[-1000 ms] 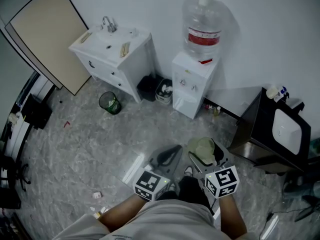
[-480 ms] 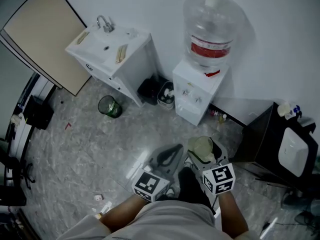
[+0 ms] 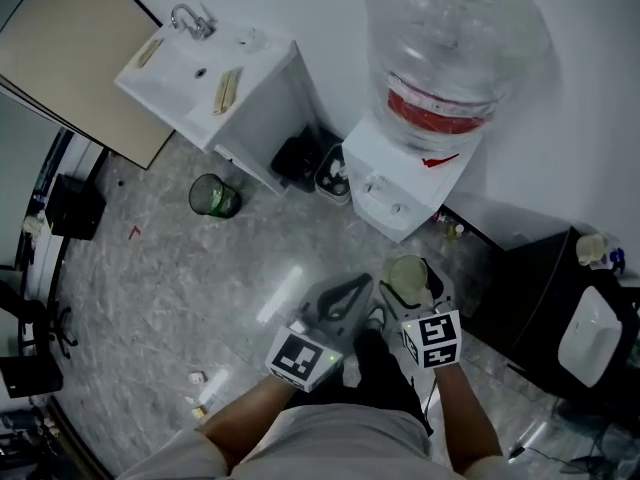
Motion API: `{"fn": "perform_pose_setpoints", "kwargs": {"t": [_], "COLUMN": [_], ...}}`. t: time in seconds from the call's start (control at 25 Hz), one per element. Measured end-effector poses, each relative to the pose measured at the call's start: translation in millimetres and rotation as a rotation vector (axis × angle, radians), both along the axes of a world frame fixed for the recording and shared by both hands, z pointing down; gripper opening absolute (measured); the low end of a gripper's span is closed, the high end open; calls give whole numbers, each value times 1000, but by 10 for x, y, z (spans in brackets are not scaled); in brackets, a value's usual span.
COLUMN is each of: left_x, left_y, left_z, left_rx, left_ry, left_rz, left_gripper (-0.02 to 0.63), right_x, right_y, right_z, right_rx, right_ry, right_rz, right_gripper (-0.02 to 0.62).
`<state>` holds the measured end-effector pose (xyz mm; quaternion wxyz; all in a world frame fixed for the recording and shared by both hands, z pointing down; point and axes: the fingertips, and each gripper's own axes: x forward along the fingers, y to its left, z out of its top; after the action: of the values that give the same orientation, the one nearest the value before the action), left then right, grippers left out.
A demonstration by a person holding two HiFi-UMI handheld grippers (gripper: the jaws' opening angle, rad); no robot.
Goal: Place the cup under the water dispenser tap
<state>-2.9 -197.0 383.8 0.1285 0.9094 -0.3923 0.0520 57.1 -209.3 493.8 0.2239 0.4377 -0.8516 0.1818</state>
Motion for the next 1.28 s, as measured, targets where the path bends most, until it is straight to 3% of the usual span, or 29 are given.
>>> {"fn": "perform_pose_setpoints", "kwargs": {"t": [0.16,0.44,0.8,1.28], "left_x": [30,-11,-194,-203], "left_y": [-396,-983,-1348,-1396], "left_z": [295,1206,2210,2816], "left_rx": [0,-18,-47,-96], "left_ry": [20,22,29,16], "left_rz": [29,100,135,164], "left_gripper": [14,14,14,14], "right_x": [0,-42,-100,90], "right_y": [-320,-933,-1320,-1779], "right_z": [445,1795,3299,4074], "right_rx": [-31,-99,-181,-158], "right_ry": [28,87,164,216], "right_rz": [55,152,188,324], "right_gripper": [367,367,367,367]}}
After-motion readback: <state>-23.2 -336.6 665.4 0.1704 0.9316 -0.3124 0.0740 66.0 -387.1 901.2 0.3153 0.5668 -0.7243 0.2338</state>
